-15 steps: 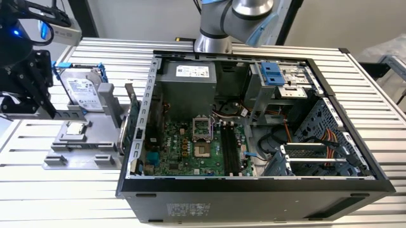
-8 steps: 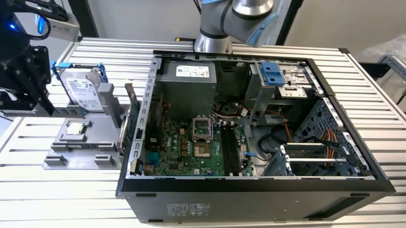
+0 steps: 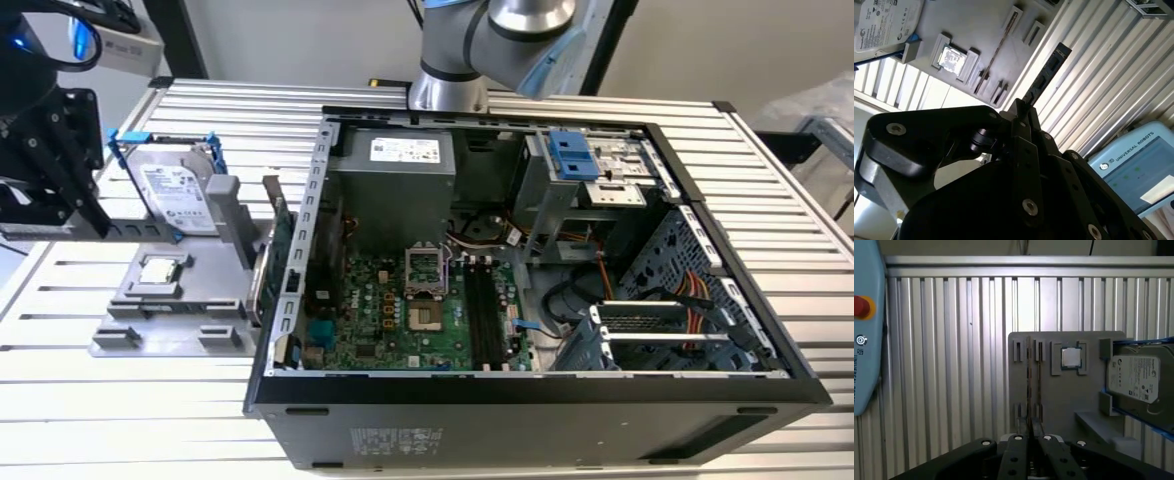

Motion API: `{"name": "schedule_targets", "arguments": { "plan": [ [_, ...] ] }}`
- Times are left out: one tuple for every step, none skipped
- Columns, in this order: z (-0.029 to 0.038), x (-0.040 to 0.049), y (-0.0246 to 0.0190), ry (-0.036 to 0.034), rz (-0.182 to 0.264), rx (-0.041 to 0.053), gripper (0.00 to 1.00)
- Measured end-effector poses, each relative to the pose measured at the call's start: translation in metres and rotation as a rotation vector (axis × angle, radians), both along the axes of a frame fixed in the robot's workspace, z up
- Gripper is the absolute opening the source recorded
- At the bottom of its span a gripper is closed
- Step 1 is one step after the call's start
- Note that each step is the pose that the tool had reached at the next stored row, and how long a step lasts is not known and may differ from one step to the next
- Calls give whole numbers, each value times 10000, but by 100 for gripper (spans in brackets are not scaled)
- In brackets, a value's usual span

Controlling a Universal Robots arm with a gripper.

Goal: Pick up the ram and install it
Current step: 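Pick up the ram and move it above insertion slot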

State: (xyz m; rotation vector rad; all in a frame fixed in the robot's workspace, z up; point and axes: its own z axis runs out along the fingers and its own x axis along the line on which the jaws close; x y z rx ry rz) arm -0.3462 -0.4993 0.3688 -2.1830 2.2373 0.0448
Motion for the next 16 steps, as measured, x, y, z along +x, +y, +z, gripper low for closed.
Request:
{"name": "schedule_targets", "arguments": {
  "plan": [
    [12,0,2,0,8,-1,0],
    [22,0,3,-1,17,-5,0],
    [32,0,5,-1,27,-9,0],
    [42,0,7,-1,44,-17,0],
    [46,0,7,-1,59,-21,0],
    [46,0,7,-3,71,-21,0],
    [45,0,7,-3,71,-21,0],
    [46,0,8,-3,71,-21,0],
    [46,0,8,-2,72,-22,0],
    [47,0,8,-1,73,-22,0],
    [49,3,8,0,72,-24,0],
    [49,12,8,2,72,-25,0],
    [48,27,8,0,72,-24,0],
    [47,46,8,1,73,-23,0],
    [48,63,8,4,75,-24,0],
    [47,80,8,3,77,-23,0]
  ]
}}
